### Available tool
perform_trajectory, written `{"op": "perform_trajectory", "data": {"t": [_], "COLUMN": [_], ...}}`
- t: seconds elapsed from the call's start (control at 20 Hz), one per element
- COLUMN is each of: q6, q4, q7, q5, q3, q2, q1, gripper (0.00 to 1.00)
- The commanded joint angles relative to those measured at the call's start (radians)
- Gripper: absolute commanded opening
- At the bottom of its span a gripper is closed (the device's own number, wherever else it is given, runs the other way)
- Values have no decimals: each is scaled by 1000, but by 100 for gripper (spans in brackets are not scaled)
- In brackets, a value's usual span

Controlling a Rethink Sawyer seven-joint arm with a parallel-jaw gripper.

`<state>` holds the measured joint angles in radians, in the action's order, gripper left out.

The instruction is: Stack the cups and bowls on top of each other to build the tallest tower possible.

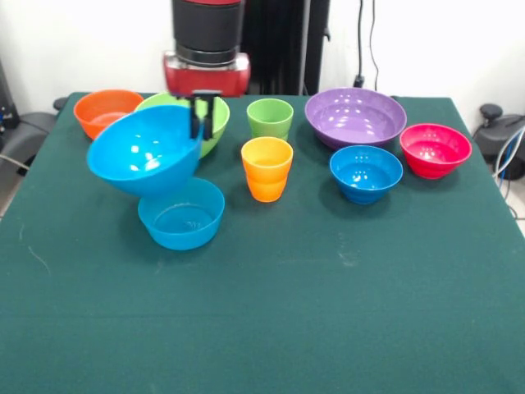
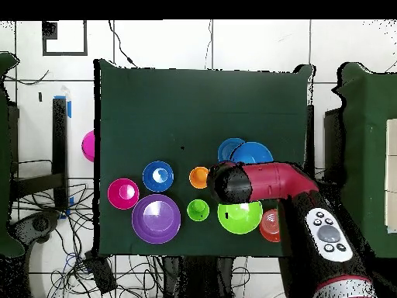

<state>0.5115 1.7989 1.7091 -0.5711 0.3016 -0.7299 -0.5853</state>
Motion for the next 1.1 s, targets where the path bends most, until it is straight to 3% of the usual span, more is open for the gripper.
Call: {"op": "perform_trajectory", "data": {"t": [0.05, 0.5, 0.95, 1.1], "q6": [-105, -80, 92, 118], "q4": [96, 74, 24, -2], "q7": [228, 246, 98, 78], "q5": [56, 112, 172, 171], "q3": [-30, -36, 29, 33], "q2": [10, -2, -156, -161], "q1": [71, 125, 140, 153], "gripper": [0, 0, 0, 0]}}
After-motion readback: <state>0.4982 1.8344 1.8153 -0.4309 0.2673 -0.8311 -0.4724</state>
